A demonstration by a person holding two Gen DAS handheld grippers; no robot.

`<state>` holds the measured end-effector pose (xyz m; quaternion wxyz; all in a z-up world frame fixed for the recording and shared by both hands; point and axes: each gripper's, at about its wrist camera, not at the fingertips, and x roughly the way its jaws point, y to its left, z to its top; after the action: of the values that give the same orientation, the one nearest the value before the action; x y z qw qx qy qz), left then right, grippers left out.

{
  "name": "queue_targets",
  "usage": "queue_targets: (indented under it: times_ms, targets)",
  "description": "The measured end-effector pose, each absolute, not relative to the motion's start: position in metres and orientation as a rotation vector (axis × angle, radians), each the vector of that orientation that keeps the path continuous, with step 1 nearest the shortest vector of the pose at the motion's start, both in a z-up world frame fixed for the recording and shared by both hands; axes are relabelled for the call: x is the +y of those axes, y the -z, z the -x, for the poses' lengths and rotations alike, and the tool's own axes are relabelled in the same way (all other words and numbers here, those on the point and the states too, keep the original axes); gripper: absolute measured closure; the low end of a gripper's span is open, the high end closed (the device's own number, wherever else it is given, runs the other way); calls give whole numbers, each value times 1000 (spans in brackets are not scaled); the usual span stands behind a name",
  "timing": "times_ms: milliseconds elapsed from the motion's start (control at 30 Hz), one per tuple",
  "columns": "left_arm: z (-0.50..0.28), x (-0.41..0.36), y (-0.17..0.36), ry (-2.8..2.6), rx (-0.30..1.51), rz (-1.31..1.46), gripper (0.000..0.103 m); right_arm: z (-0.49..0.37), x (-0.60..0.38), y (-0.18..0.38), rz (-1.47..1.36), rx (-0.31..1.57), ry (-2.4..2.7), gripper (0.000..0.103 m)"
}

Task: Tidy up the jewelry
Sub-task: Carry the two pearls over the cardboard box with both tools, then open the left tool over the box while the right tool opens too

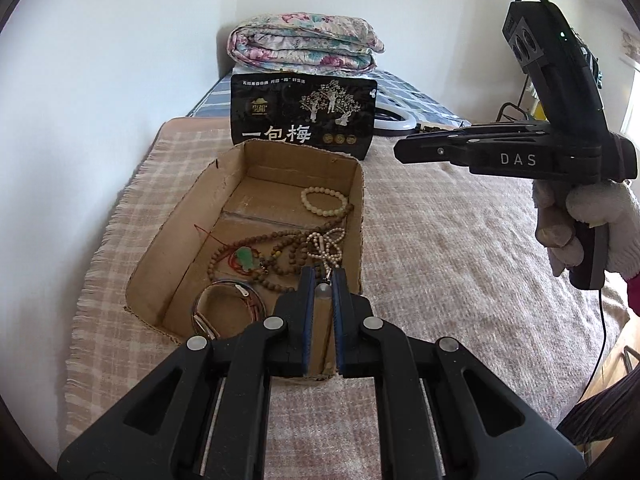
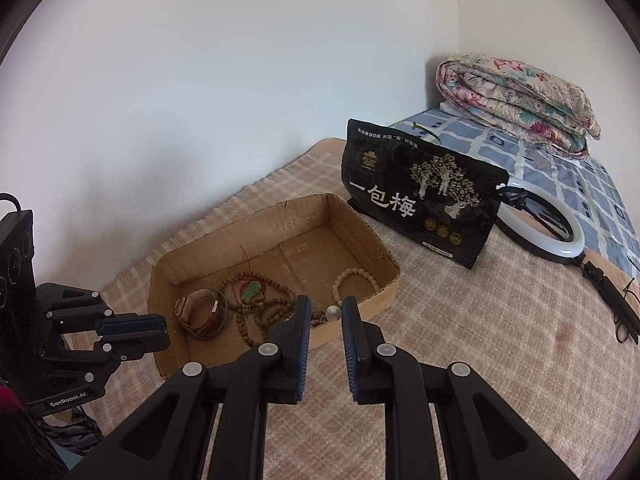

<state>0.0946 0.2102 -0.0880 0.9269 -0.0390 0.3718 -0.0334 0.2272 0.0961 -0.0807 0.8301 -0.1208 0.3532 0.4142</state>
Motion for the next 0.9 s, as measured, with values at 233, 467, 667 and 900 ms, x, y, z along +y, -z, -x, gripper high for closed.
queue_targets:
  times_ms: [233,467,667,900]
  targets:
    - [-98,218,99,66,793,101,96,-239,122,89,241,768,-898,89]
    - [-100,218,103,66,804,94,96,-250,141,95,227,785,-905,89]
    - [-103,221,105,46,811,91,96,-255,161,101,234,799,-907,89]
    - [-104,229,105,11,810,99,96,-258,179,108,241,814,-909,88]
